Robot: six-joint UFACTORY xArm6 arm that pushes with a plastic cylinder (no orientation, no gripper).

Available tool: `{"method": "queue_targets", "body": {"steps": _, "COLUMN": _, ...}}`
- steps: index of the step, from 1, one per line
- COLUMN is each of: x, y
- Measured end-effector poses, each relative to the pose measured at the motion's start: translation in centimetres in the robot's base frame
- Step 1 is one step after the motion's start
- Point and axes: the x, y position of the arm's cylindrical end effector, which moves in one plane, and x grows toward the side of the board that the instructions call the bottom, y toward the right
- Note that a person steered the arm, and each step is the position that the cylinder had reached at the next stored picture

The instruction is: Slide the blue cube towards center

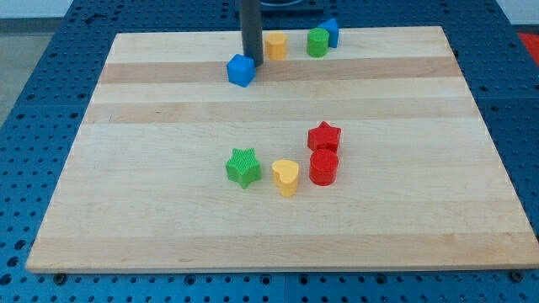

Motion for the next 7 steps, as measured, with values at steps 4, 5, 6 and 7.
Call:
{"method": "queue_targets", "body": {"steps": 4, "x": 2.4, "y": -4.3}}
{"method": "queue_targets", "body": {"steps": 5, "x": 4.8, "y": -4.3}}
{"method": "queue_targets", "body": {"steps": 6, "x": 6.2, "y": -4.3}}
{"method": "queue_targets", "body": {"steps": 7, "x": 7.8, "y": -4.2}}
